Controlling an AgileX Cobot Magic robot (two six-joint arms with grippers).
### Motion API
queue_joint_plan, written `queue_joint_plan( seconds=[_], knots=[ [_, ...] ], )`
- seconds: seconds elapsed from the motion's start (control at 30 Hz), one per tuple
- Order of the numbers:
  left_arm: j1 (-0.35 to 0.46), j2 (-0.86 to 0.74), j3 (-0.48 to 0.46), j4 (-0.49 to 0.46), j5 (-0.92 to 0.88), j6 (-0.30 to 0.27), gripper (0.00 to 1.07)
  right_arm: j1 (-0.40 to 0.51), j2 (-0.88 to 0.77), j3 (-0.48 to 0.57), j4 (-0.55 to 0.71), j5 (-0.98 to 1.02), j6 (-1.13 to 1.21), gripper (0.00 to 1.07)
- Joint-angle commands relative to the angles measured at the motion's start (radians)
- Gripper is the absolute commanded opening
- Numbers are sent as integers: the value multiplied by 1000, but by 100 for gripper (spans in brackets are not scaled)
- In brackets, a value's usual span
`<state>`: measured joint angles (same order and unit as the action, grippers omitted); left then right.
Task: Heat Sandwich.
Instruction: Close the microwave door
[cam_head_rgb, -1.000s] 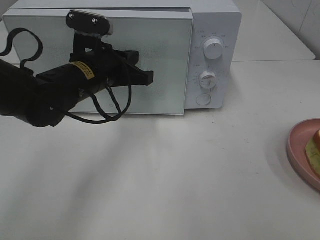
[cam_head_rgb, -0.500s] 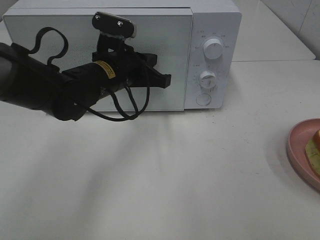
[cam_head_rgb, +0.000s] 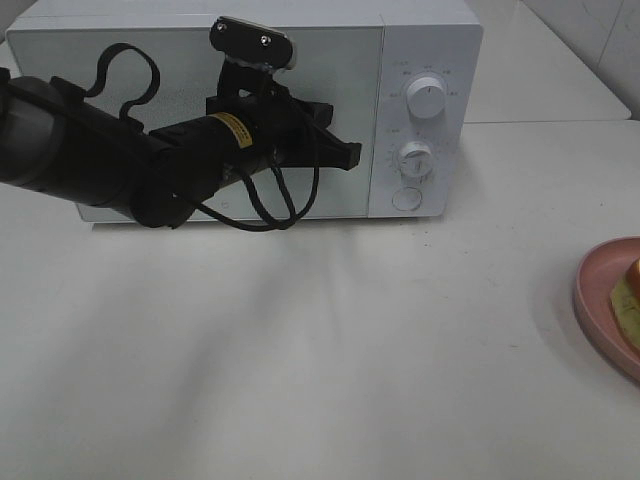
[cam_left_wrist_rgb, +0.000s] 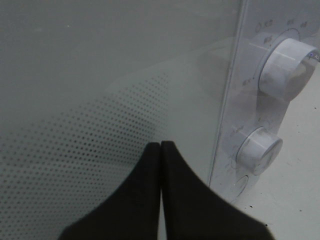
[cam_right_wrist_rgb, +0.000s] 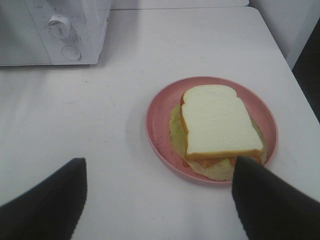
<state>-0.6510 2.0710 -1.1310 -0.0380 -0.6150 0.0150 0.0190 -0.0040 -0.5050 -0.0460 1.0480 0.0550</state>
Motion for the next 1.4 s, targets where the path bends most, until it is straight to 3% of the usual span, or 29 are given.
queue_joint_plan(
  seconds=[0.03,0.77,1.4],
  knots=[
    [35,-2,-38,-125,-69,-2,0,-8,-26,0,5,-10,-5,76],
    [35,-16,-37,-124,-19,-3,0,-8,-26,0,5,-10,-5,76],
    [-11,-123,138,-124,17,-7,0,-8,-26,0,5,-10,-5,76]
  ],
)
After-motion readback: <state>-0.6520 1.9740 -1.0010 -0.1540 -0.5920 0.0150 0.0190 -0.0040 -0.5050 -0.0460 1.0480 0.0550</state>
